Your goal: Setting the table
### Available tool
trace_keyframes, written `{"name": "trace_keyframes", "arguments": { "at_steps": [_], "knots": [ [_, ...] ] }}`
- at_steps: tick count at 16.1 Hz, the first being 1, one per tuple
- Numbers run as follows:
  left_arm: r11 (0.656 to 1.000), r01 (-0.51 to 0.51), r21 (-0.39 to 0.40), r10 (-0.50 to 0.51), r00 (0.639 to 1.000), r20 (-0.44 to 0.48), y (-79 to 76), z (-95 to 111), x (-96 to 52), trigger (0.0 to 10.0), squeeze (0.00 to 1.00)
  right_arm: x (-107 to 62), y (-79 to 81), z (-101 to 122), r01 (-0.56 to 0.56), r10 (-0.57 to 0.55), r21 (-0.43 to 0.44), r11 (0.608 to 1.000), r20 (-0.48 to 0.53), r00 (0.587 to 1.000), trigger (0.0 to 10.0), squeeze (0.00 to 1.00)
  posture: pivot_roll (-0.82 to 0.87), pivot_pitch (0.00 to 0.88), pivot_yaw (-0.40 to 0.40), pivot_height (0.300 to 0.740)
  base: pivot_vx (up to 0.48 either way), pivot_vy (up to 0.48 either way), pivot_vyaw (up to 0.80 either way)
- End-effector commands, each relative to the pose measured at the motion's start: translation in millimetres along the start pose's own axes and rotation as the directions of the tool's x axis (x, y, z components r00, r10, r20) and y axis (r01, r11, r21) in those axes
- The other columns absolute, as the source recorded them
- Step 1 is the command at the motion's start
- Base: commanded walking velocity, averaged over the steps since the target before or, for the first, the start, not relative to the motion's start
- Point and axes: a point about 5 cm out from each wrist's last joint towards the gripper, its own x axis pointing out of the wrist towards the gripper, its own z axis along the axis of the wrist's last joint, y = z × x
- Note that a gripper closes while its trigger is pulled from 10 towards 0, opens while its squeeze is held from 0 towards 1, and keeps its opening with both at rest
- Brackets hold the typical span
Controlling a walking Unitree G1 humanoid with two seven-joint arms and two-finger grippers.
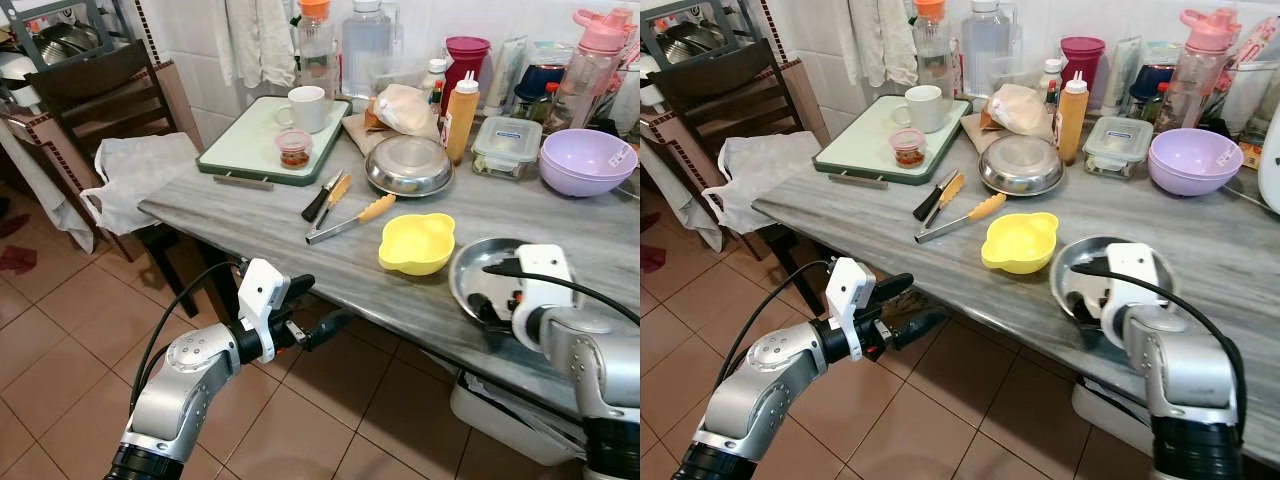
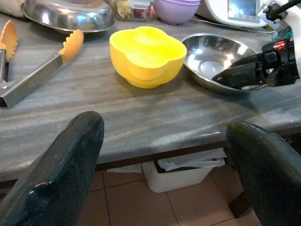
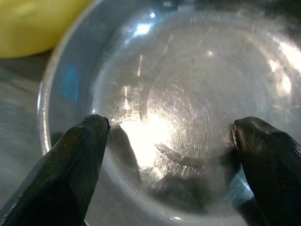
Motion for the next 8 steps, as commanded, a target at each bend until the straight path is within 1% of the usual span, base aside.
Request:
{"name": "trace_keyframes", "arguments": {
  "at_steps": [1,3,5,8],
  "knots": [
    [1.000,0.006,0.013,-0.006,1.000,-0.001,-0.1,3.0,-1.9,10.0,0.00,1.2,6.1,2.4,-0.036,0.036,0.020,0.999,-0.005,0.999,10.0,0.00,-0.14,0.000,0.046,0.740,0.000,0.000,0.00],
    [1.000,0.004,0.014,-0.004,1.000,-0.001,0.6,3.5,-2.3,10.0,0.00,1.4,9.5,5.5,-0.048,0.048,0.028,0.998,0.009,0.999,10.0,0.00,-0.14,0.000,0.049,0.740,0.000,0.000,0.00],
    [1.000,0.004,0.017,-0.004,1.000,-0.002,1.2,4.0,-2.5,10.0,0.00,1.9,11.9,8.7,-0.057,0.056,0.054,0.997,0.024,0.998,10.0,0.00,-0.14,0.000,0.054,0.740,0.000,0.000,0.00],
    [1.000,0.004,0.022,-0.004,1.000,-0.005,2.3,4.9,-2.7,10.0,0.00,1.1,15.3,11.0,-0.070,0.068,0.058,0.996,0.035,0.997,10.0,0.00,-0.14,0.000,0.060,0.740,0.000,0.000,0.00]
  ]
}}
